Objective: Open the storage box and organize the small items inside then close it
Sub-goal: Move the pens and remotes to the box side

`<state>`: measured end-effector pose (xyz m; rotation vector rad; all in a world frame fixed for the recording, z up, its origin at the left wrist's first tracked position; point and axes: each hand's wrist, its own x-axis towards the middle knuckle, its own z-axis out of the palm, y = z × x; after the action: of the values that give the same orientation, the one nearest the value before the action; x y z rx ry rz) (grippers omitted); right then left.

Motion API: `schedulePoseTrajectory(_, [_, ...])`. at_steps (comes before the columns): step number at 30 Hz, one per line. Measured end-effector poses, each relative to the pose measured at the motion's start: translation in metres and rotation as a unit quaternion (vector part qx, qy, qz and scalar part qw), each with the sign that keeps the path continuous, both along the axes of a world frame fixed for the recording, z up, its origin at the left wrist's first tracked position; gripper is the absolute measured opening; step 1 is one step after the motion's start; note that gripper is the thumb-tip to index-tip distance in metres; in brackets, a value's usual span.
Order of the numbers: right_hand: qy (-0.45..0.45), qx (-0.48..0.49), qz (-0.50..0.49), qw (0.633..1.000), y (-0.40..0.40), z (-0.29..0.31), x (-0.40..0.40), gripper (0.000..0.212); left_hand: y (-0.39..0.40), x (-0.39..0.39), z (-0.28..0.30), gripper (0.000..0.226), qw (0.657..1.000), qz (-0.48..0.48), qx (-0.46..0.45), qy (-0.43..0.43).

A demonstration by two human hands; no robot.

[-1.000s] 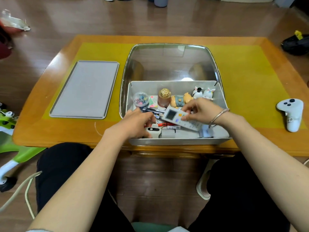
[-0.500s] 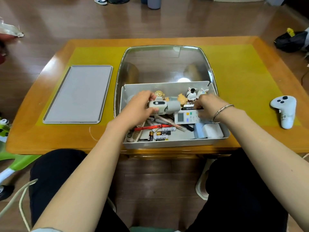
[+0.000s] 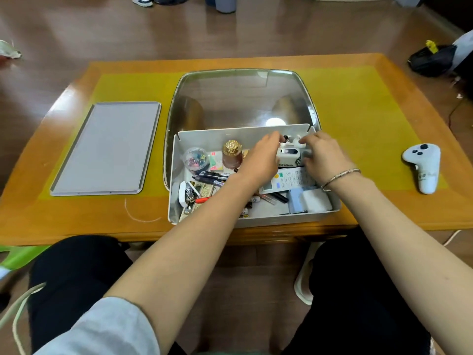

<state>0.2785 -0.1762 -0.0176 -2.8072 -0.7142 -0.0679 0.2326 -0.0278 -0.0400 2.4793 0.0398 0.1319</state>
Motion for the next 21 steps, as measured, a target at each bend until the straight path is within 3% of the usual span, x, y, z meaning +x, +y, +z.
schedulePoseTrajectory(6, [-0.037,-0.072,-0.004,0.997,0.007,-0.006,-0.006,0.044,0.018,-0.025,0.002,0.046,0.994,-0.098,0.038,-0.003])
schedulePoseTrajectory(10, [-0.054,-0.050,-0.016,0.997,0.011,-0.005,-0.011,0.049,0.051,-0.053,0.009,0.035,0.998,-0.055,0.028,-0.012])
schedulePoseTrajectory(14, [-0.070,0.009,0.064,0.995,0.024,-0.002,-0.023,0.039,0.089,-0.082,0.017,0.029,0.997,0.007,0.072,0.020])
schedulePoseTrajectory(21, [-0.028,0.002,0.193,0.981,0.060,-0.004,-0.042,0.026,0.131,-0.119,0.022,0.045,0.971,0.092,0.198,0.099])
